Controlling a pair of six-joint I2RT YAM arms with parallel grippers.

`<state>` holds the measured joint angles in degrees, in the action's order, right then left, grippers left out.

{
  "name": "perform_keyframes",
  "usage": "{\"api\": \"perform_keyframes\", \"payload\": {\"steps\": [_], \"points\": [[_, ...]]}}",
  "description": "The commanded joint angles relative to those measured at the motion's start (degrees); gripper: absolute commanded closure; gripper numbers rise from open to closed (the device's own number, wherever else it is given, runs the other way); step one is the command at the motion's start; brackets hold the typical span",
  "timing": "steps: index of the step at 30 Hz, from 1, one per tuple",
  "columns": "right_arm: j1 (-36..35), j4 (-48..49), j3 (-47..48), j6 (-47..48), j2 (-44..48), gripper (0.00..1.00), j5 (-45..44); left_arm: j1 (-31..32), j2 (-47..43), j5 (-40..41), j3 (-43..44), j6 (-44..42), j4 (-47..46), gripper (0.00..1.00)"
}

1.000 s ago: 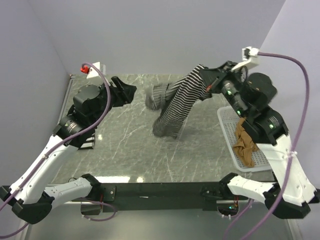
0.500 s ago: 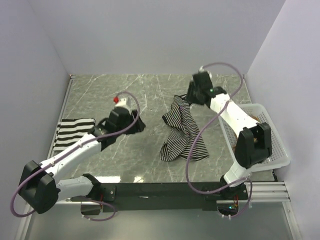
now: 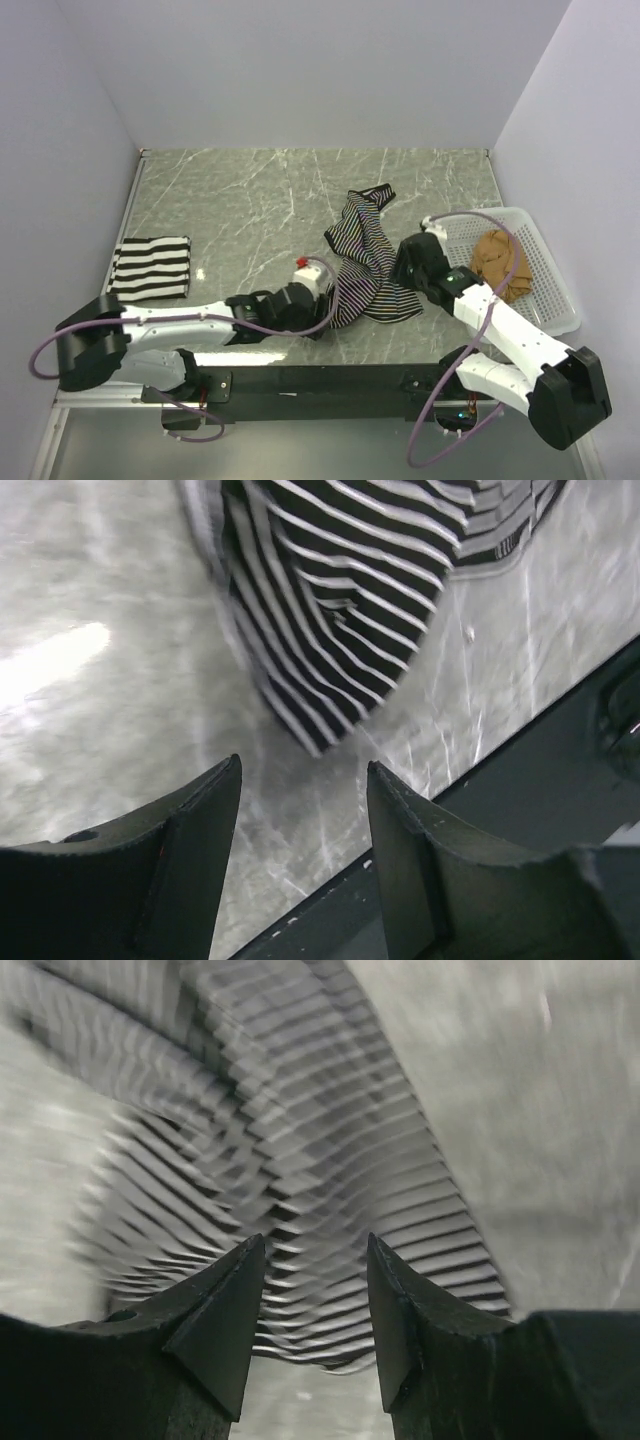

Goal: Fold and stack the tank tops

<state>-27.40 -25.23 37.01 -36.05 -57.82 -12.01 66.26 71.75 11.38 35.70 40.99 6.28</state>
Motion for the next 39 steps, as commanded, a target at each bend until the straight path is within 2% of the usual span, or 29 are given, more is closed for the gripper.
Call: {"api": "perform_keyframes", "payload": {"steps": [1,6,13,31,34,37,38,39], "points": [[-0.1,2.9,-4.5,-3.2,0.1,0.48,-2.1,4.5,4.1,5.8,5.9,-4.4,-1.7,0.42],[-0.2,5.1,-6.4,-3.7,-1.9,0.48,-2.3,10.4,11.8,13.6,13.4,-7.8,3.4,0.42],[0.1,5.1,-6.6,-3.6,-1.9,0.48,-3.6,12.6,19.1,21.1,18.8,-10.7,9.4,0.42],[1.3,5.0,-6.7,-4.7,-2.4,0.48,-3.7,13.2,24.5,22.7,18.6,-16.8,4.1,0.43],[1.5,5.0,-6.8,-4.9,-2.6,0.47,-3.7,13.1,25.6,24.8,19.1,-16.1,4.5,0.51],[1.8,4.8,-6.8,-4.9,-3.1,0.47,-3.8,12.4,25.2,27.3,19.3,-14.7,5.1,0.71],[1.8,4.8,-6.9,-4.9,-3.6,0.47,-3.7,12.0,24.2,27.6,19.7,-14.2,5.8,0.86],[1.9,4.8,-6.9,-4.9,-3.8,0.47,-3.7,11.3,23.4,27.9,19.8,-13.4,6.0,0.95]]}}
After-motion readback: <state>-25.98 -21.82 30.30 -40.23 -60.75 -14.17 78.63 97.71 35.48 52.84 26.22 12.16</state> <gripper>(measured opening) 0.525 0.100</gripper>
